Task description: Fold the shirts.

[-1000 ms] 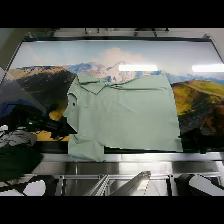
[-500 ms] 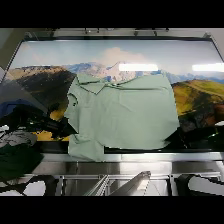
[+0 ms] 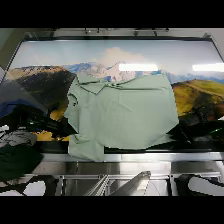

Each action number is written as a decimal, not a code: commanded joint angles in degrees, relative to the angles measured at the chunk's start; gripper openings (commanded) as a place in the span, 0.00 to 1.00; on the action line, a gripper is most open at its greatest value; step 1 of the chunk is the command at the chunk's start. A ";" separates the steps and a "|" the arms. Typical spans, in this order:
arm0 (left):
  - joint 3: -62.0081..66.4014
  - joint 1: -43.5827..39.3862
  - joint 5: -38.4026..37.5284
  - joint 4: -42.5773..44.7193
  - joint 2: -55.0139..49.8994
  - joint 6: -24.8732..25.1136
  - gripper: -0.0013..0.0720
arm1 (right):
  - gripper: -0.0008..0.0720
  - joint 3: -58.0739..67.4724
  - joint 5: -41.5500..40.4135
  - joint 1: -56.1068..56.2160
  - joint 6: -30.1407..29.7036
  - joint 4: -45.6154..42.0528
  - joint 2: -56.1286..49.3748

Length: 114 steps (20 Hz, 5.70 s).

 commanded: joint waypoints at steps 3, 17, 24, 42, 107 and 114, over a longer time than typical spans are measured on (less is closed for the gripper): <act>0.02 -0.04 0.15 0.04 0.02 0.09 0.06 | 0.51 0.15 0.44 -8.94 2.38 -4.70 2.40; 0.02 -0.04 -0.11 -0.02 0.02 0.09 0.06 | 0.52 -2.29 -4.00 -23.06 -2.29 -0.22 2.62; 0.02 -0.04 -0.11 -0.07 0.02 0.09 0.06 | 0.51 -3.87 -6.91 -11.98 -2.10 2.19 -3.28; 43.06 5.57 25.90 -35.69 30.08 10.16 0.06 | 0.04 12.98 13.86 -15.50 -29.92 87.54 46.45; 15.91 9.31 14.62 7.17 -9.03 -11.28 0.44 | 0.52 12.46 -12.15 -7.56 11.21 -7.08 14.51; -13.31 13.25 2.45 8.96 7.37 -14.49 0.96 | 0.52 12.46 -10.99 -7.21 11.43 -0.28 19.30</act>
